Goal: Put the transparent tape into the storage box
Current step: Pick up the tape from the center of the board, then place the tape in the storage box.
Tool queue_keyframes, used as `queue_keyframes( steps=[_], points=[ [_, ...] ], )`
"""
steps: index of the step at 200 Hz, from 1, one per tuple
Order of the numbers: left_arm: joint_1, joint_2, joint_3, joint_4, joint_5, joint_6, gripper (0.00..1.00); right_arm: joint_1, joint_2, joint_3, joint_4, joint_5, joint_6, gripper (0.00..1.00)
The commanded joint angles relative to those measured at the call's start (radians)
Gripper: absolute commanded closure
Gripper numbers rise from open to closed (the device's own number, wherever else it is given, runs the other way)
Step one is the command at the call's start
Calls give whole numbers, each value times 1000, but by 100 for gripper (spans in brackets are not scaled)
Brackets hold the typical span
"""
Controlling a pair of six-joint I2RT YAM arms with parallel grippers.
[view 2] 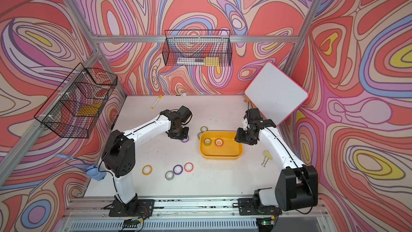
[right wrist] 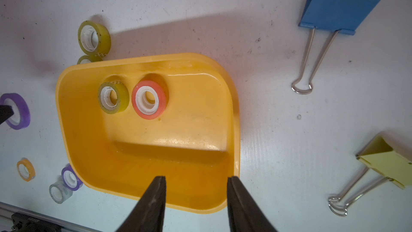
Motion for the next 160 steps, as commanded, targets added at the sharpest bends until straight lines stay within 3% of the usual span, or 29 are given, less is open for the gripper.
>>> queue_keyframes(
  steps=[1,47,120,160],
  points=[
    [-42,-35,58,-78,-28,0,95,-6,-14,18,7,11,12,54],
    [-140,-21,185,-116,-22,-5,94,-20,-21,7,3,21,7,54],
    [-290,116,396,-165,1,-1,94,-36,-40,-15,-3,23,-1,54],
    [-345,179,433,-173,26,-4,94,-49,-57,-27,-4,13,-2,54]
  ],
)
